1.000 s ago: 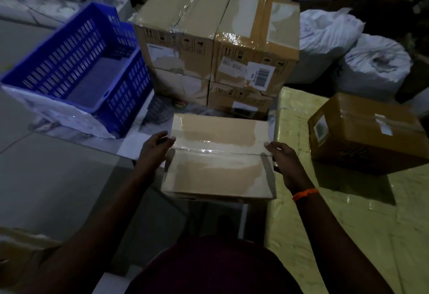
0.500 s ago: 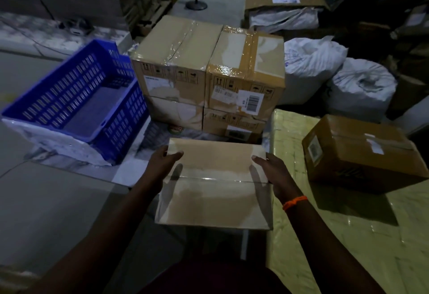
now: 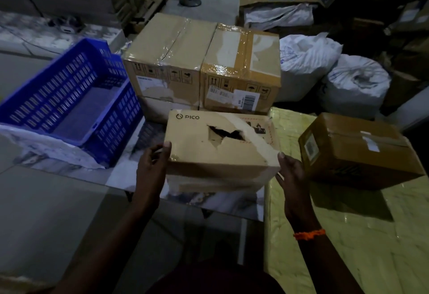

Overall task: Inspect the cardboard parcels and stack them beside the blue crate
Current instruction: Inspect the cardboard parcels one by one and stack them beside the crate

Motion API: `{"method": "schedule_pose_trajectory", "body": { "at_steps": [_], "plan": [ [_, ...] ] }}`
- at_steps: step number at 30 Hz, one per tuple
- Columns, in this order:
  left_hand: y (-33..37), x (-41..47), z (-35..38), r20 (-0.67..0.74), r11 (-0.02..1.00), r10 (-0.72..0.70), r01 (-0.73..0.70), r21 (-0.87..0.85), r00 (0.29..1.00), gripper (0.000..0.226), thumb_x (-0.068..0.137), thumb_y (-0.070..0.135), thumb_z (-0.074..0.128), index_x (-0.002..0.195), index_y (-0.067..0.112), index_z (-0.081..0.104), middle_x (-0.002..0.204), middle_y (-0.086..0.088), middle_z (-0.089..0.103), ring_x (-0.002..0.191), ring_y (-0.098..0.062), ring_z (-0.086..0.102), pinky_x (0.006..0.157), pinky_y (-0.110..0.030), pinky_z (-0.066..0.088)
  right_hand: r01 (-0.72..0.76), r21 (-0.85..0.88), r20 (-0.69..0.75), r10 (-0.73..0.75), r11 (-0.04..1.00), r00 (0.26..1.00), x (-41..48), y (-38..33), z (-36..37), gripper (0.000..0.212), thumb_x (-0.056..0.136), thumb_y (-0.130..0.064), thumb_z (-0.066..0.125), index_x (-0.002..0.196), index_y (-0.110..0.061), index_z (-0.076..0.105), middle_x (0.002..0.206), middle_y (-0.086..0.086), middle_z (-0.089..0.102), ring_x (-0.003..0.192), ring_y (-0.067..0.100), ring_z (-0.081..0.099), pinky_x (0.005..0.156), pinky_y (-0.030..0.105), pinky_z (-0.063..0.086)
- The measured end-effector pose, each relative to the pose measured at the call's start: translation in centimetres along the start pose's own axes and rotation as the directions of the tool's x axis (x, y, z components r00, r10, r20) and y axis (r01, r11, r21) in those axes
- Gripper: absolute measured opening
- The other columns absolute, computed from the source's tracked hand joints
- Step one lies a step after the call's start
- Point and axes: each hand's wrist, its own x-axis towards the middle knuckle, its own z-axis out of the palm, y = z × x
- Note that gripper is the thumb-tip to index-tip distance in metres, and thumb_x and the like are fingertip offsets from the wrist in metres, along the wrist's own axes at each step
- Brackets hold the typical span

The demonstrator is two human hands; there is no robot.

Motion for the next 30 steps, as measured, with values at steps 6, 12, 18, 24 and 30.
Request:
{"method": "schedule_pose_trajectory", "body": {
  "at_steps": [6, 12, 18, 24, 30],
  "plan": [
    [-2.8, -2.0, -1.2, 0.012, 0.993, 0.002, -0.003, 0.121, 1.000, 0.042, 0.095, 0.035, 0.065, 0.134, 0.021, 0.053, 0.132, -0.003, 0.059, 0.117, -0.018, 0.059, 0.081, -0.028, 0.051, 0.009, -0.085, -0.019, -0.011, 0.996, 1.000, -2.3, 2.0, -1.2, 0.041, 0.081, -0.055, 0.074, 0.113, -0.031, 0.068, 0.115, -0.008, 0.074, 0.111, 0.011, 0.069, 0.096, 0.043, 0.058],
    [-3.1, -2.2, -1.5, -0.003, 0.990, -0.001, 0.002, 0.142, 1.000, 0.058, 0.086, 0.048, 0.067, 0.136, 0.021, 0.055, 0.134, -0.004, 0.061, 0.119, -0.018, 0.060, 0.093, -0.042, 0.055, 0.086, -0.229, 0.012, -0.085, 0.970, 0.996, -2.3, 2.7, -1.3, 0.035, 0.090, -0.028, 0.078, 0.121, -0.025, 0.063, 0.119, -0.012, 0.069, 0.113, 0.013, 0.067, 0.091, 0.038, 0.058],
    [-3.3, -2.1, -1.2, 0.006, 0.986, 0.014, -0.015, 0.168, 1.000, 0.055, 0.088, 0.044, 0.067, 0.137, 0.024, 0.052, 0.138, -0.004, 0.056, 0.123, -0.022, 0.057, 0.092, -0.037, 0.053, 0.053, -0.203, 0.019, -0.051, 0.978, 0.999, -1.9, 3.1, -1.3, 0.032, 0.087, -0.043, 0.077, 0.115, -0.033, 0.066, 0.117, -0.008, 0.072, 0.111, 0.015, 0.068, 0.091, 0.043, 0.060],
    [-2.3, -1.8, 0.9, 0.352, 0.437, 0.532, -0.605, 0.665, 0.770, 0.050, 0.096, 0.015, 0.060, 0.145, 0.017, 0.051, 0.150, -0.009, 0.045, 0.139, -0.018, 0.038, 0.107, -0.039, 0.043, 0.069, -0.232, 0.067, -0.055, 0.970, 0.996, -2.8, 2.8, -1.2, 0.049, 0.082, -0.057, 0.069, 0.123, -0.031, 0.064, 0.120, -0.006, 0.071, 0.112, 0.013, 0.068, 0.088, 0.035, 0.058],
    [-2.4, -1.6, 4.9, 0.566, 0.366, 0.422, -0.704, 0.608, 0.708, 0.050, 0.098, 0.040, 0.047, 0.143, 0.020, 0.050, 0.151, -0.008, 0.049, 0.146, -0.028, 0.037, 0.112, -0.062, 0.036, 0.240, -0.477, 0.048, -0.247, 0.845, 0.968, -3.3, 1.7, -0.9, 0.055, 0.090, -0.042, 0.072, 0.137, -0.019, 0.055, 0.134, 0.007, 0.060, 0.124, 0.019, 0.057, 0.089, 0.023, 0.051]
  ]
}}
